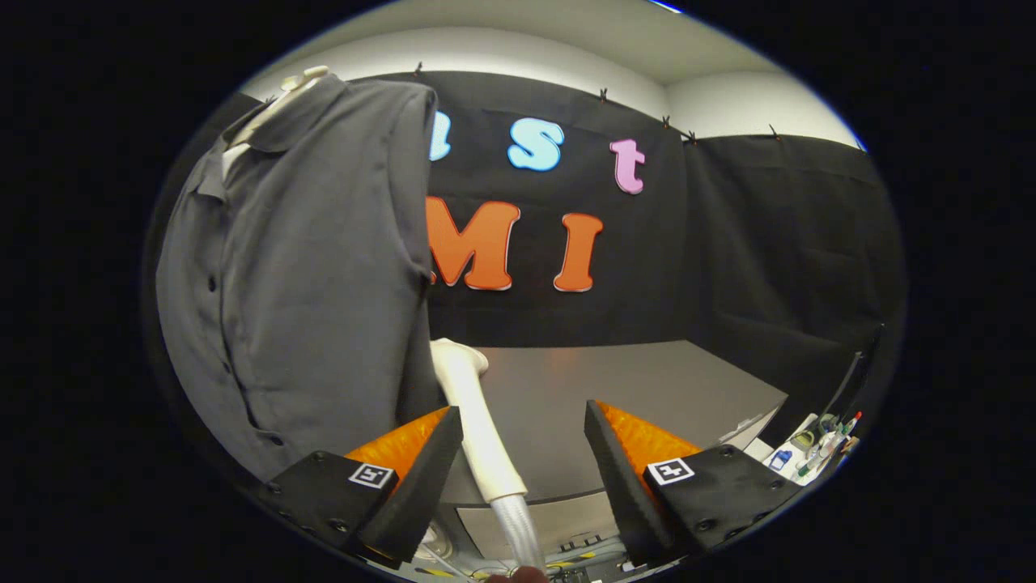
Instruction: Iron the clothes twice with a garment steamer, once on the left side and once on the right side.
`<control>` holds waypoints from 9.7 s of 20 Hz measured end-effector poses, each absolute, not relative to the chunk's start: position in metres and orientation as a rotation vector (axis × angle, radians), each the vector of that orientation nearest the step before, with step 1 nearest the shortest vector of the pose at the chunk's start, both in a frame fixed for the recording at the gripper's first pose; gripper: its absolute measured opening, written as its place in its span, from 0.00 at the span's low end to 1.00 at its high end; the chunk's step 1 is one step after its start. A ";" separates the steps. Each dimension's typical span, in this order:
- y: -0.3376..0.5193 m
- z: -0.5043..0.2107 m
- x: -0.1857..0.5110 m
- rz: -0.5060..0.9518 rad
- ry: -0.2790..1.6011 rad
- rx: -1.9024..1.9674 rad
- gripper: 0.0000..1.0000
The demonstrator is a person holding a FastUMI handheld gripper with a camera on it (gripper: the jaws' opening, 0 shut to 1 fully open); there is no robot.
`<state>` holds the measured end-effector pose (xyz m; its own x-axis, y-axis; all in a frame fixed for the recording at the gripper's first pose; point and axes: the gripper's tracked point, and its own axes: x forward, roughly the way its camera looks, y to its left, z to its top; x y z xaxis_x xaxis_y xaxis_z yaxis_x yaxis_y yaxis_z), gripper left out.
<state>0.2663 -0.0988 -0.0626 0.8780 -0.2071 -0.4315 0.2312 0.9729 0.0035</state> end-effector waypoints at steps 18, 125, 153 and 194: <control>-0.066 -0.127 0.342 -0.002 0.639 0.204 0.98; 0.095 -0.080 0.137 -0.070 0.185 -0.055 0.41; 0.242 -0.009 0.200 0.146 0.041 -0.039 0.41; 0.238 -0.070 0.083 0.194 0.107 -0.054 0.41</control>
